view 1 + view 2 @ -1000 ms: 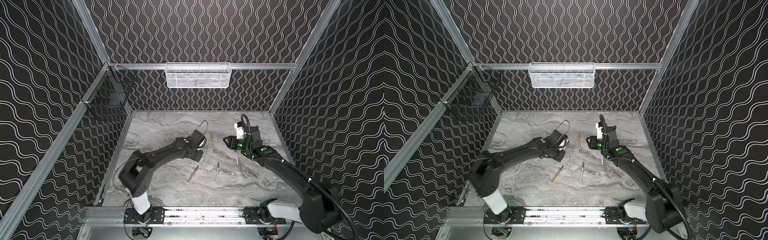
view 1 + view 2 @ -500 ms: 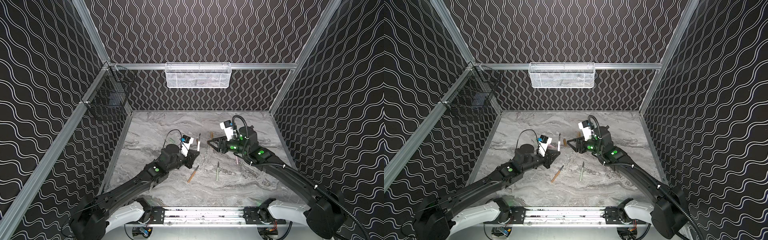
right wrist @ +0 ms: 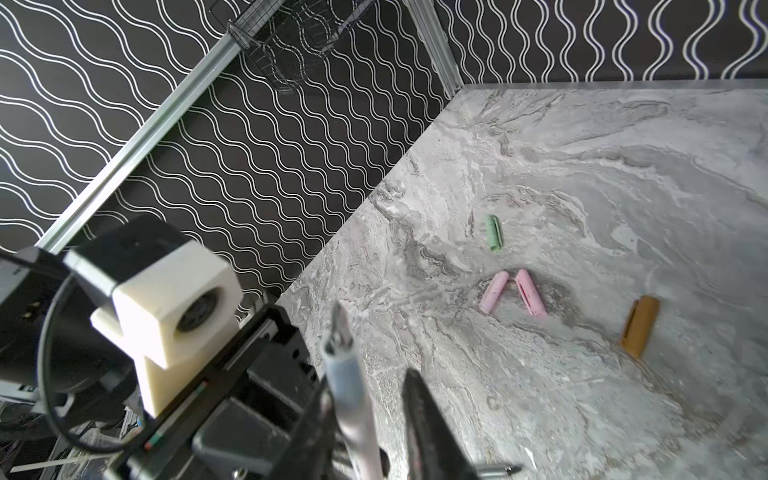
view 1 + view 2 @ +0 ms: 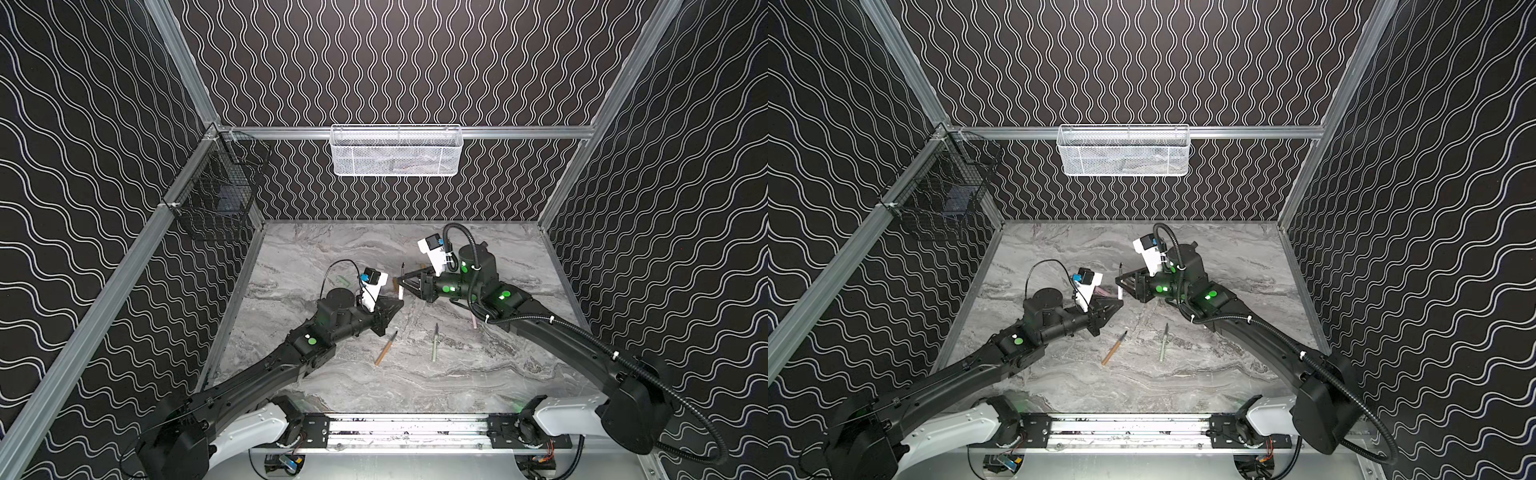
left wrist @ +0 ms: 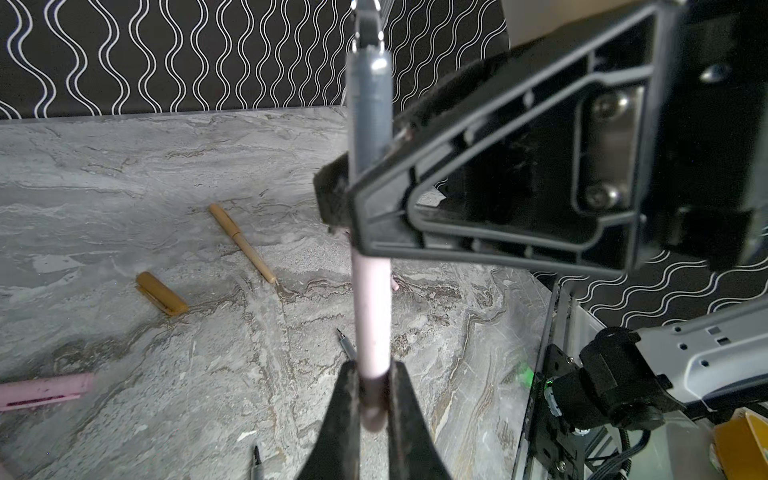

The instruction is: Insert the pens into the pen caps

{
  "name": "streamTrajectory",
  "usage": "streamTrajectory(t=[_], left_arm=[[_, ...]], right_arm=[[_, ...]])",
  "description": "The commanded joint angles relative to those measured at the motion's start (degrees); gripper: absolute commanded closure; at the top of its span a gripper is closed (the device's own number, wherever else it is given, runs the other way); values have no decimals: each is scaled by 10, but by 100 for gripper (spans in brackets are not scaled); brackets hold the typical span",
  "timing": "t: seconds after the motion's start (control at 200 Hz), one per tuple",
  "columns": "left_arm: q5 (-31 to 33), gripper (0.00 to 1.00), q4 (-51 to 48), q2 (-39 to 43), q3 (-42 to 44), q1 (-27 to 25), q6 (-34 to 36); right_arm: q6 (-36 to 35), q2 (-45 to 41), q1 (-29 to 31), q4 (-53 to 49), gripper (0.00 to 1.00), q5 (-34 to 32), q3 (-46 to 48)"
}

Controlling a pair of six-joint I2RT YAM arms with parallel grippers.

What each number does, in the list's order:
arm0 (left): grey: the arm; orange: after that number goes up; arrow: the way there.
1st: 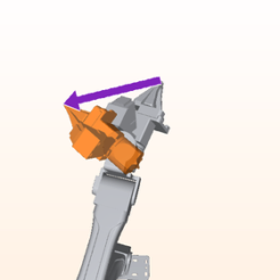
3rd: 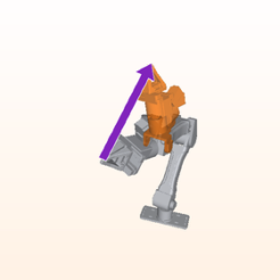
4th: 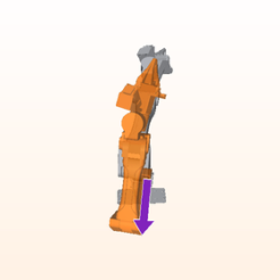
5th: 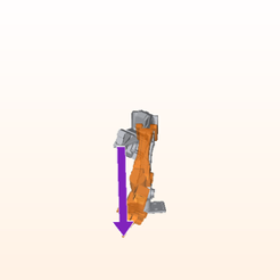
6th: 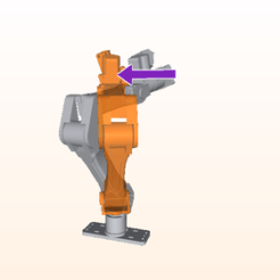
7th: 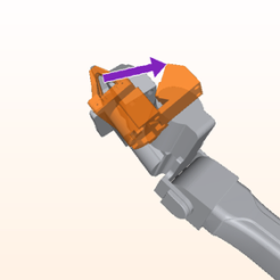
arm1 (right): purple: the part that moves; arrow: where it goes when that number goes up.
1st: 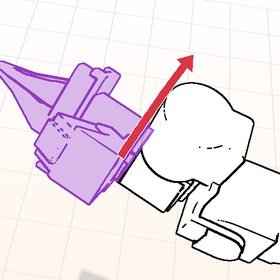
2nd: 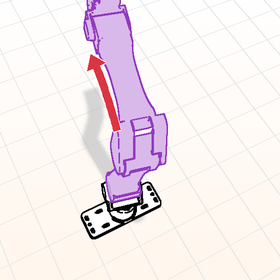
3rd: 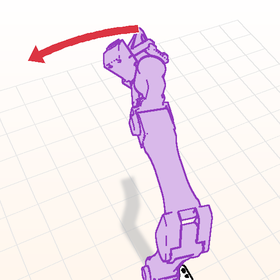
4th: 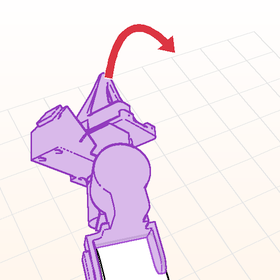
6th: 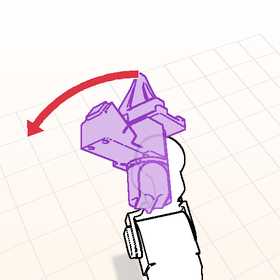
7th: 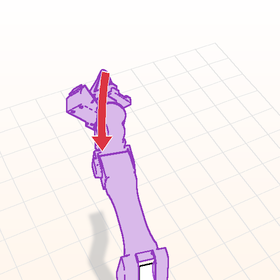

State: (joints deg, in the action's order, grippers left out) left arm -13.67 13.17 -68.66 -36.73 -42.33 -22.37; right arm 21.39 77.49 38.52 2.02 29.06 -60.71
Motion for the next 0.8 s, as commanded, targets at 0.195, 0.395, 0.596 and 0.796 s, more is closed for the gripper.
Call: streamTrajectory(t=[0.195, 0.395, 0.596, 0.796], left_arm=[[-6, 77, 12, 1, -12, 0, 3], [-7, 55, 8, -5, -20, 1, 5], [-6, 72, 16, -10, -18, 0, 2], [-3, 99, 19, -6, -14, 0, -2]], right_arm=[[-2, -1, 5, 11, 98, 8, -5], [7, -4, 12, 24, 99, 10, 4], [17, -3, 16, 34, 99, 19, 10], [30, -5, 16, 49, 96, 27, 12]])
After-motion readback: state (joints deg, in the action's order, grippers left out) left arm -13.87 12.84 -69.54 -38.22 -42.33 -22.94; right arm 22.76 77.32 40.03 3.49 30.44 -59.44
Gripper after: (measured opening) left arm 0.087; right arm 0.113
